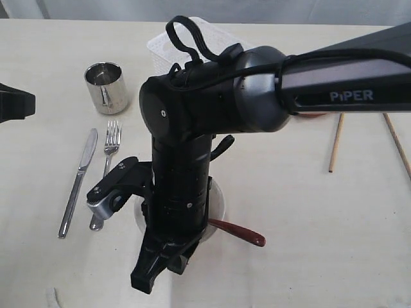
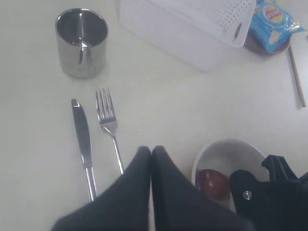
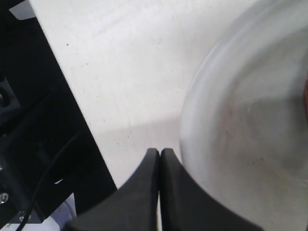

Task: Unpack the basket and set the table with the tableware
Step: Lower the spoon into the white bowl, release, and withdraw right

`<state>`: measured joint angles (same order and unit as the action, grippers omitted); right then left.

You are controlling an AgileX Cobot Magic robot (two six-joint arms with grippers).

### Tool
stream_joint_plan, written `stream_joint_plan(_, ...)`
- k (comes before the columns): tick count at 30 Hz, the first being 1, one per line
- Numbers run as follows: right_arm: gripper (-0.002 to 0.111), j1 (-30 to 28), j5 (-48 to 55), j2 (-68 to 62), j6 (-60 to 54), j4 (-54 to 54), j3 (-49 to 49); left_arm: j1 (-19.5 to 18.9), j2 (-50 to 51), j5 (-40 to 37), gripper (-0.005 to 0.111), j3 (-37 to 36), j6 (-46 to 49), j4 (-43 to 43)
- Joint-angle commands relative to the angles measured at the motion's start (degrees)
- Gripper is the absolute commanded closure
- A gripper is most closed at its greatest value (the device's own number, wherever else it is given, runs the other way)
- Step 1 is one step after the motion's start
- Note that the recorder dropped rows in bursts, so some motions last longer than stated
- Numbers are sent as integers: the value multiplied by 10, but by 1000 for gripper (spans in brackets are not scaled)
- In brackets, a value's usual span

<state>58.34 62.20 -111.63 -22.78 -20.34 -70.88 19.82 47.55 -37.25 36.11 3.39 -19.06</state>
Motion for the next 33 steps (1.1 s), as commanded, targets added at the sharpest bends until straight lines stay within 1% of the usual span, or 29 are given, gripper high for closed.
stream_joint_plan(1, 109, -1, -21, 6, 13, 29, 2, 3, -2, 7, 107, -4, 2, -7)
stream_joint_plan(6, 109, -1, -36, 6, 14, 34, 2, 3, -2, 7, 107, -4, 2, -7)
stream_joint_plan(14, 109, -1, -60, 6, 59, 91, 2, 3, -2, 7, 107, -4, 2, -7)
stream_joint_plan(17, 109, -1, -42, 6, 53, 65, 2, 3, -2, 7, 107, -4, 2, -7)
stream_joint_plan(20, 109, -1, -3, 22, 20, 19, 2, 3, -2, 7, 107, -4, 2, -7)
stream_joint_plan(24, 109, -8, -2, 79, 26, 14, 2, 3, -2, 7, 107, -4, 2, -7)
stream_joint_plan(27, 109, -39, -17, 133, 45, 18, 2, 3, -2, 5, 107, -4, 1, -7)
stream_joint_plan(29, 109, -79, -24, 170, 76, 42, 2, 3, -2, 4, 107, -4, 2, -7)
stream_joint_plan(31, 109, -124, -28, 199, 114, 86, 2, 3, -2, 3, 107, -4, 2, -7)
stream_joint_plan(33, 109, -179, -36, 222, 185, 161, 2, 3, -2, 3, 107, -4, 2, -7)
